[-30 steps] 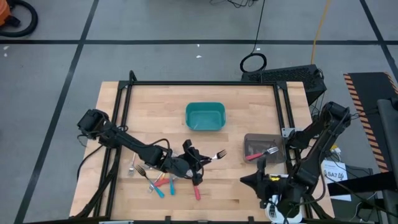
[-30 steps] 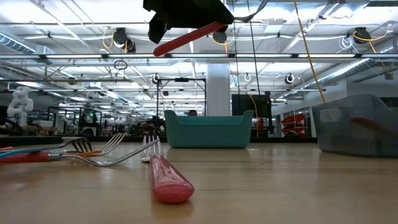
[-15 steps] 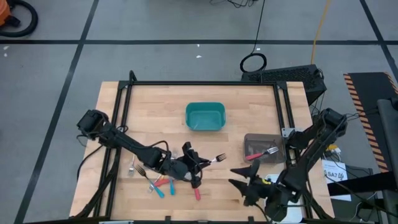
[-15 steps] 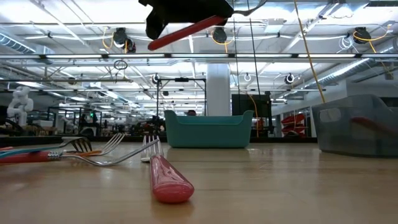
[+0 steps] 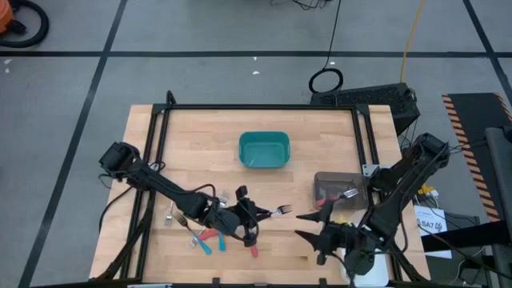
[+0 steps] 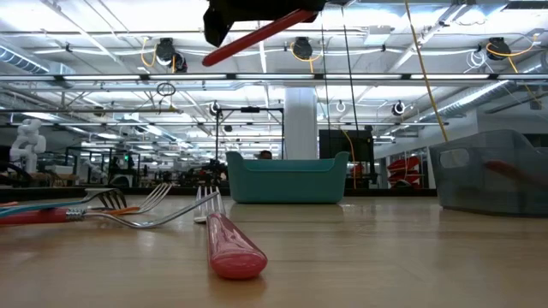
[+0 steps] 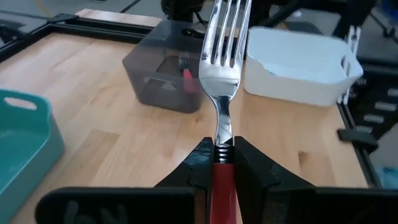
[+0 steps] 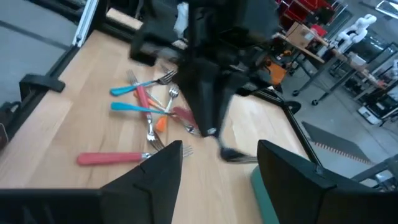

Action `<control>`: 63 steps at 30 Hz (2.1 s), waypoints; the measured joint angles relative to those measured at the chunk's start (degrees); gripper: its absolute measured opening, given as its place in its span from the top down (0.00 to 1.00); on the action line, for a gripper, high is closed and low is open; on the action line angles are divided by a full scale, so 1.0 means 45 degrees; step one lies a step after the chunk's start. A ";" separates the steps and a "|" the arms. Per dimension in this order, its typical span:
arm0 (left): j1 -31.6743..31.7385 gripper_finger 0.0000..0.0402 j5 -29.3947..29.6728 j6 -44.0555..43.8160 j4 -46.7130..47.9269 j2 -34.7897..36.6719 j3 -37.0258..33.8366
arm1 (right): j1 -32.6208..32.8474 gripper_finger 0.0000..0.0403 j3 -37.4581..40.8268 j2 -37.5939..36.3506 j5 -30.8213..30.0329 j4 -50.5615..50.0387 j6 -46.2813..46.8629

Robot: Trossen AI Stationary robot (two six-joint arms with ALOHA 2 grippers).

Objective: Sort silverware by color (type)
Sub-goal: Put the pink fork into the black bin

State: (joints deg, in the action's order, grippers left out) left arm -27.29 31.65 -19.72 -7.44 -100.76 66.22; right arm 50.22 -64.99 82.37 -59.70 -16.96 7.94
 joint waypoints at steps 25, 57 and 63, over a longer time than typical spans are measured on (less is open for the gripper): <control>0.0360 0.90 -0.3140 0.1938 -0.2142 -0.0618 -0.0001 | -0.1524 0.46 0.2171 -0.1176 0.4912 0.2986 -0.0959; 0.0248 0.82 -0.2579 0.2269 -0.2573 -0.0618 -0.0005 | -0.2059 0.75 0.2171 -0.1284 0.5304 0.3175 -0.0921; 0.0190 0.63 -0.1962 0.2354 -0.2753 -0.0609 -0.0005 | -0.1977 0.75 0.2171 -0.1869 0.5289 0.2065 -0.0318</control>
State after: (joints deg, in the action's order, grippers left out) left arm -26.44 22.82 -9.13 -19.83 -103.50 66.19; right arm 41.32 -55.22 73.96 -35.90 -7.67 6.51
